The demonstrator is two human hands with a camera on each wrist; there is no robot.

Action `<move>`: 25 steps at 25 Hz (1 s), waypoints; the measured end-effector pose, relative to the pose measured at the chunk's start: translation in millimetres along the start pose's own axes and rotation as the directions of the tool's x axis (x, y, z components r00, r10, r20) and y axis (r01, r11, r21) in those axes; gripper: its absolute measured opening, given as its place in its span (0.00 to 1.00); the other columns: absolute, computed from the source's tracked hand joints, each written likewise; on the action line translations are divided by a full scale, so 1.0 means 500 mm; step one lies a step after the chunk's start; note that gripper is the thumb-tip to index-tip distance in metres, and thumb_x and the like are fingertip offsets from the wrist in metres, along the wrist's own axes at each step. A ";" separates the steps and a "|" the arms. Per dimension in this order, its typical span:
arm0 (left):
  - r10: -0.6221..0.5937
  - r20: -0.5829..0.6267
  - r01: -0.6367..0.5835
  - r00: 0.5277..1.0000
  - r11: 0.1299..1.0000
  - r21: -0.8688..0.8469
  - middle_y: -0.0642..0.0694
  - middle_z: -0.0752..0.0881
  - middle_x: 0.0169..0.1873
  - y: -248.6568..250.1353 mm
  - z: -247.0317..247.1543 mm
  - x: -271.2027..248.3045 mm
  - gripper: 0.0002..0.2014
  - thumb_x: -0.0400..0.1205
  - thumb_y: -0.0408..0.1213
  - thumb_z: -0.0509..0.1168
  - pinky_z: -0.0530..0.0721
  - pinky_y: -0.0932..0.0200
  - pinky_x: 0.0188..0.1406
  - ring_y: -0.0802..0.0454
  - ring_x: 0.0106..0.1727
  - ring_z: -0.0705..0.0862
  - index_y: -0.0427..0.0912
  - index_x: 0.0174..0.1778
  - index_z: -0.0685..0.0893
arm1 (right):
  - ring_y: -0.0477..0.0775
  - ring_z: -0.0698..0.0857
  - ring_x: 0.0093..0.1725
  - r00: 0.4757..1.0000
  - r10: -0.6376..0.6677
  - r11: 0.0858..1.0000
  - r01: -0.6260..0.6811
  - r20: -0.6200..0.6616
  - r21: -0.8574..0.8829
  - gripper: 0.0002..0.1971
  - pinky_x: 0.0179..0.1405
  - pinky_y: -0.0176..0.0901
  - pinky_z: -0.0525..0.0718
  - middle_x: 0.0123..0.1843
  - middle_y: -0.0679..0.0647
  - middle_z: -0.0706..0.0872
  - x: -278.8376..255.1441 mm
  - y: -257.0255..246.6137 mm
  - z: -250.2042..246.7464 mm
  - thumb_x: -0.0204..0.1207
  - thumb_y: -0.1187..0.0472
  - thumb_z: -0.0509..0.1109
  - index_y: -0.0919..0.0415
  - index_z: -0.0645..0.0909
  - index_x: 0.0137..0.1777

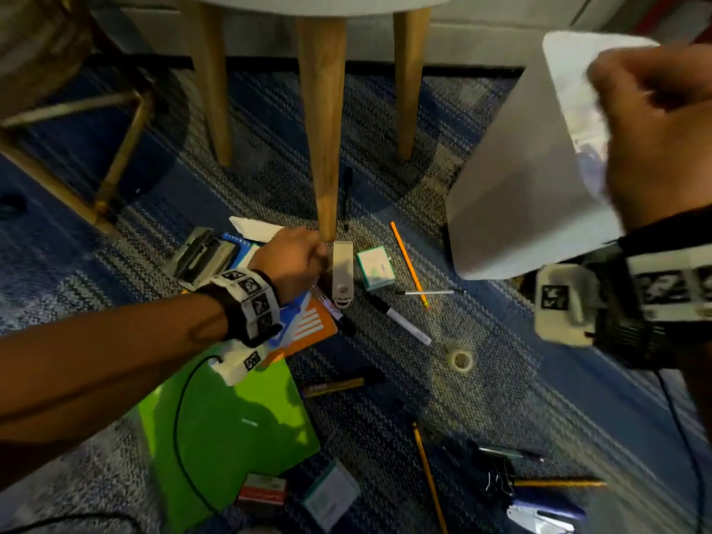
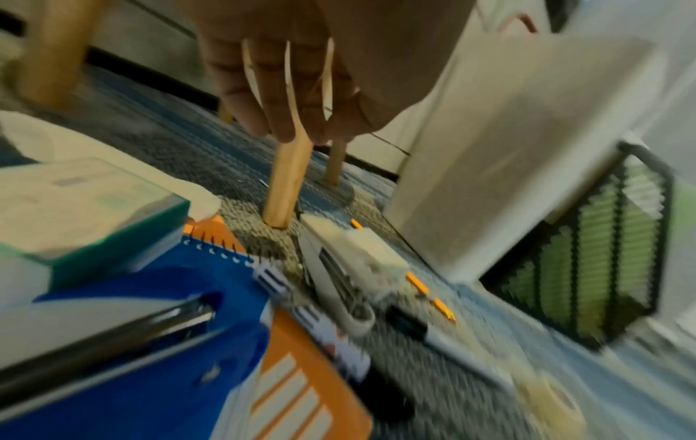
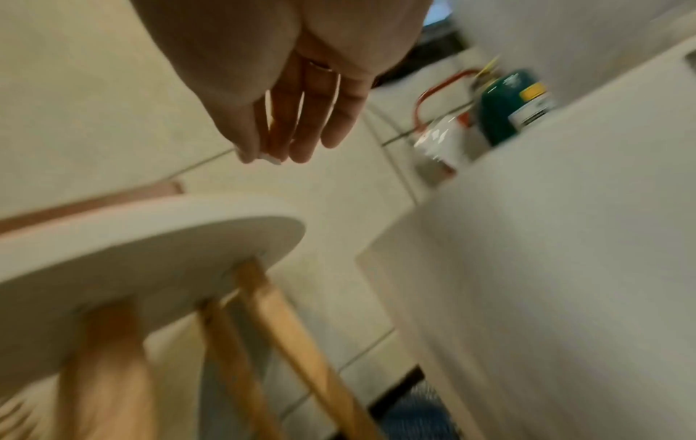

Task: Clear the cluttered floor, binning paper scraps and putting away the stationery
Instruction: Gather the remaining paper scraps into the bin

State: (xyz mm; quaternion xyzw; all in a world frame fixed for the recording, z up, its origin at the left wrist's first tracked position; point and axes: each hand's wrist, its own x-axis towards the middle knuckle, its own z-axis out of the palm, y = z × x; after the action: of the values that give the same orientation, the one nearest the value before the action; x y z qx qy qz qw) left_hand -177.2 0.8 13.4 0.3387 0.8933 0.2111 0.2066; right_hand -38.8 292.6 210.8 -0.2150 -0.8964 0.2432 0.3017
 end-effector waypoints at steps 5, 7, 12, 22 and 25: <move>-0.194 -0.152 0.198 0.969 0.980 0.012 0.36 0.84 0.51 -0.056 -0.025 0.107 0.08 0.78 0.34 0.63 0.80 0.47 0.52 0.36 0.54 0.82 0.43 0.52 0.81 | 0.58 0.89 0.48 0.908 0.409 0.882 -0.370 0.088 -0.291 0.35 0.56 0.57 0.86 0.47 0.51 0.91 0.025 0.149 0.006 0.59 0.18 0.62 0.45 0.86 0.52; -0.220 -0.154 0.233 0.963 0.970 0.070 0.32 0.84 0.54 -0.074 -0.032 0.152 0.13 0.82 0.31 0.61 0.79 0.48 0.50 0.34 0.57 0.82 0.38 0.61 0.81 | 0.64 0.87 0.53 0.915 0.392 0.875 -0.339 0.096 -0.347 0.35 0.58 0.62 0.84 0.51 0.56 0.90 -0.013 0.181 0.044 0.67 0.20 0.53 0.44 0.85 0.55; -0.151 0.037 0.145 0.988 0.980 0.136 0.33 0.81 0.63 -0.093 -0.019 0.225 0.16 0.85 0.31 0.58 0.75 0.51 0.60 0.36 0.63 0.80 0.36 0.68 0.78 | 0.43 0.72 0.74 0.980 0.188 0.956 -0.198 -0.066 -0.215 0.22 0.71 0.40 0.74 0.77 0.40 0.71 -0.083 0.168 0.055 0.79 0.32 0.54 0.30 0.71 0.72; -0.292 0.248 0.180 0.924 0.903 0.390 0.40 0.60 0.81 -0.095 0.066 0.257 0.28 0.87 0.34 0.56 0.66 0.50 0.76 0.36 0.77 0.67 0.42 0.83 0.56 | 0.43 0.82 0.45 0.830 -0.021 0.991 -0.056 0.557 0.121 0.10 0.47 0.18 0.69 0.42 0.40 0.88 -0.374 0.078 0.240 0.72 0.59 0.63 0.45 0.85 0.44; -0.286 0.347 0.121 0.893 0.896 0.426 0.43 0.54 0.83 -0.105 0.076 0.258 0.27 0.88 0.39 0.52 0.64 0.47 0.78 0.40 0.81 0.61 0.48 0.84 0.55 | 0.42 0.82 0.46 0.773 0.109 0.984 -0.175 0.625 0.045 0.11 0.43 0.14 0.67 0.43 0.39 0.87 -0.451 0.104 0.264 0.66 0.61 0.72 0.42 0.83 0.44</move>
State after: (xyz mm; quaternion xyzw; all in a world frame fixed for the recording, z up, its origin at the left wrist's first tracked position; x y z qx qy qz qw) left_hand -273.2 63.4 -74.4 0.3117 0.8868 -0.0698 0.3340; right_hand 52.0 173.2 -9.2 -0.1746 -0.9134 0.3672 -0.0183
